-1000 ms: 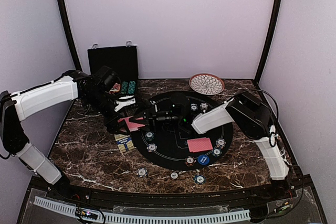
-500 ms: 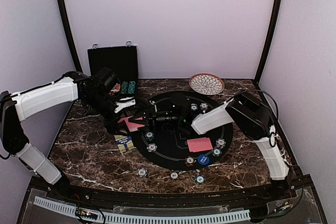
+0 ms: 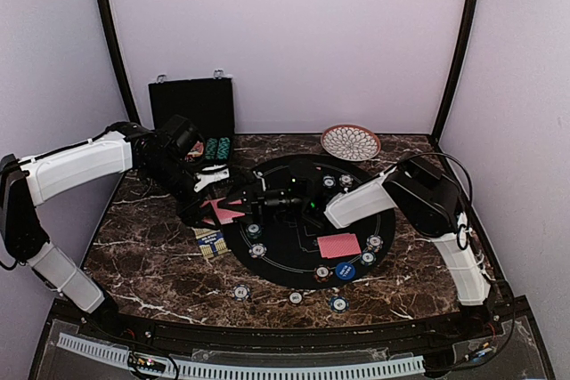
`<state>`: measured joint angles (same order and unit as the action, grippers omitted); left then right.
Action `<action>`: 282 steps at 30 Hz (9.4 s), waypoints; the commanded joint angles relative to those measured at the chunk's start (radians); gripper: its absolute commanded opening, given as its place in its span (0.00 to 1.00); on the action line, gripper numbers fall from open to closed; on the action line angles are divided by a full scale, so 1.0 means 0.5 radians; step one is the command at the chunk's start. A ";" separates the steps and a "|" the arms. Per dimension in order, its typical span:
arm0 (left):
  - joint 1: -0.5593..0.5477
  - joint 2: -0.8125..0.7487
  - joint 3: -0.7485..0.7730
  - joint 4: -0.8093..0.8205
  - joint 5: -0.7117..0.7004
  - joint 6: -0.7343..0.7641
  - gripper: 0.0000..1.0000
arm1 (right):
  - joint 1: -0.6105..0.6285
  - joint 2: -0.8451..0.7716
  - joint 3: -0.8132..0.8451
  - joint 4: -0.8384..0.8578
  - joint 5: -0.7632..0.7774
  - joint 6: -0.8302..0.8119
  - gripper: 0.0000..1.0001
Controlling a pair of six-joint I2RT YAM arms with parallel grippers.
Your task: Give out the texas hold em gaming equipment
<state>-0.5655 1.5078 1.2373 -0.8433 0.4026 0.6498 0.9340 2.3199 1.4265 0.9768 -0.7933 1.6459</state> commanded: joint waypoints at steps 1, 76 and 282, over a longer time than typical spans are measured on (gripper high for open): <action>-0.007 -0.060 -0.002 -0.035 0.091 0.045 0.31 | 0.005 -0.084 0.038 -0.067 -0.028 -0.118 0.20; -0.006 -0.055 0.063 -0.096 -0.032 0.056 0.00 | -0.083 -0.479 -0.008 -1.537 0.102 -1.051 0.42; 0.024 -0.070 0.128 -0.160 -0.012 -0.001 0.00 | -0.181 -0.738 -0.135 -1.242 -0.052 -0.878 0.07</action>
<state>-0.5583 1.5051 1.3083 -0.9184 0.3977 0.6476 0.8783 2.0167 1.3815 0.3244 -0.8062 1.2133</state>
